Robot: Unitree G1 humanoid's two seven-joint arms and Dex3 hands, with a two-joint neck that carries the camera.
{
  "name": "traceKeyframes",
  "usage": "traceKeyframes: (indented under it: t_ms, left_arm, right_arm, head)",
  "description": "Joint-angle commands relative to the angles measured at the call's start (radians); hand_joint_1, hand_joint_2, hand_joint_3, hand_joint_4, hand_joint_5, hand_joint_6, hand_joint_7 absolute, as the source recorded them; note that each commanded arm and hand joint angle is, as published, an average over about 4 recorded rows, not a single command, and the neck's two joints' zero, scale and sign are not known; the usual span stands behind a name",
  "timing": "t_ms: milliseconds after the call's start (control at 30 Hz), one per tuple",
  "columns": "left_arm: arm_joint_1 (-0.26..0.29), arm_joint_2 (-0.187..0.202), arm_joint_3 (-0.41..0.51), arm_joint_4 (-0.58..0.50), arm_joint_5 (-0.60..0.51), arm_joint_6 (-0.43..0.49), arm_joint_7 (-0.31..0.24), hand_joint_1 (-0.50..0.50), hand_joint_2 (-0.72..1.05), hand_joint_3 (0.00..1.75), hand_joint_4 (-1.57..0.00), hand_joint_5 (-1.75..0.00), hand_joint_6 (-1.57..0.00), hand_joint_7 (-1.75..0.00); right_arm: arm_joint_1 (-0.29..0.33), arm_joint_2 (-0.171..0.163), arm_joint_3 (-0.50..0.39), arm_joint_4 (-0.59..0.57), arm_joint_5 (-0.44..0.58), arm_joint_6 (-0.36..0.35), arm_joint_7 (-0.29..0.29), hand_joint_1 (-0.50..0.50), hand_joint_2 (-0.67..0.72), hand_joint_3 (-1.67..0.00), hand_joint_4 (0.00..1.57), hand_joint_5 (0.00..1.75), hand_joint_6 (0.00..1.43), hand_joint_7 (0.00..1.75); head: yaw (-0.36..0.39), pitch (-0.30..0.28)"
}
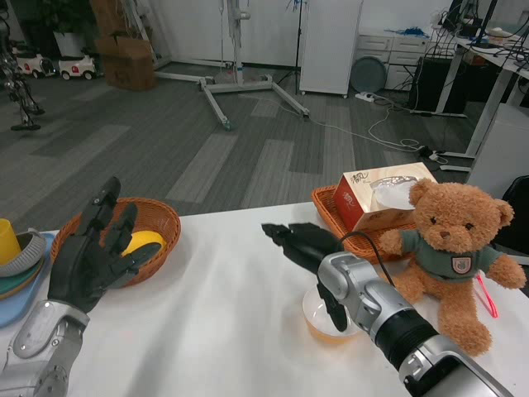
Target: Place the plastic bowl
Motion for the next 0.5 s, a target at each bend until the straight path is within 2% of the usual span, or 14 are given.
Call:
traceKeyframes:
  t_ms: [33,133,200,267,367,400,467,500]
  left_arm:
    - [0.010,0.006,0.003,-0.002,-0.008,-0.002,-0.001,-0.50,0.78,0.00,0.00,0.00,0.00,0.00]
    - [0.009,0.006,0.002,-0.002,-0.008,-0.002,-0.001,-0.50,0.78,0.00,0.00,0.00,0.00,0.00]
    - [0.009,0.006,0.001,-0.002,-0.008,-0.002,-0.001,-0.50,0.78,0.00,0.00,0.00,0.00,0.00]
    - [0.008,0.007,0.000,-0.002,-0.009,-0.002,-0.001,-0.50,0.78,0.00,0.00,0.00,0.00,0.00]
    - [0.007,0.007,-0.001,-0.006,-0.010,-0.002,-0.001,-0.50,0.78,0.00,0.00,0.00,0.00,0.00]
    - [0.007,0.007,-0.001,-0.007,-0.010,-0.002,-0.001,-0.50,0.78,0.00,0.00,0.00,0.00,0.00]
    - [0.007,0.007,-0.001,-0.008,-0.010,-0.002,-0.001,-0.50,0.78,0.00,0.00,0.00,0.00,0.00]
    - [0.007,0.007,-0.001,-0.008,-0.010,-0.002,-0.001,-0.50,0.78,0.00,0.00,0.00,0.00,0.00]
  right_arm:
    - [0.052,-0.013,-0.090,-0.135,0.006,0.007,0.005,-0.25,0.60,0.00,0.00,0.00,0.00,0.00]
    - [0.076,-0.013,-0.151,-0.216,0.073,0.001,-0.006,-0.25,0.60,0.00,0.00,0.00,0.00,0.00]
    - [0.084,-0.012,-0.194,-0.248,0.177,-0.031,-0.036,-0.25,0.60,0.00,0.00,0.00,0.00,0.00]
    - [0.088,-0.011,-0.236,-0.250,0.318,-0.102,-0.082,-0.25,0.60,0.00,0.00,0.00,0.00,0.00]
    - [0.088,-0.007,-0.251,-0.188,0.608,-0.240,-0.138,-0.25,0.58,0.00,0.00,0.00,0.00,0.00]
    - [0.086,-0.006,-0.245,-0.160,0.721,-0.305,-0.165,-0.25,0.58,0.00,0.00,0.00,0.00,0.00]
    - [0.083,-0.005,-0.230,-0.128,0.845,-0.403,-0.212,-0.25,0.57,0.00,0.00,0.00,0.00,0.00]
    - [0.081,-0.005,-0.223,-0.120,0.871,-0.443,-0.235,-0.25,0.57,0.00,0.00,0.00,0.00,0.00]
  head:
    - [-0.004,0.004]
    - [-0.008,0.009]
    - [-0.010,0.018]
    - [-0.011,0.030]
    - [-0.013,0.042]
    - [-0.015,0.045]
    - [-0.017,0.053]
    - [-0.018,0.055]
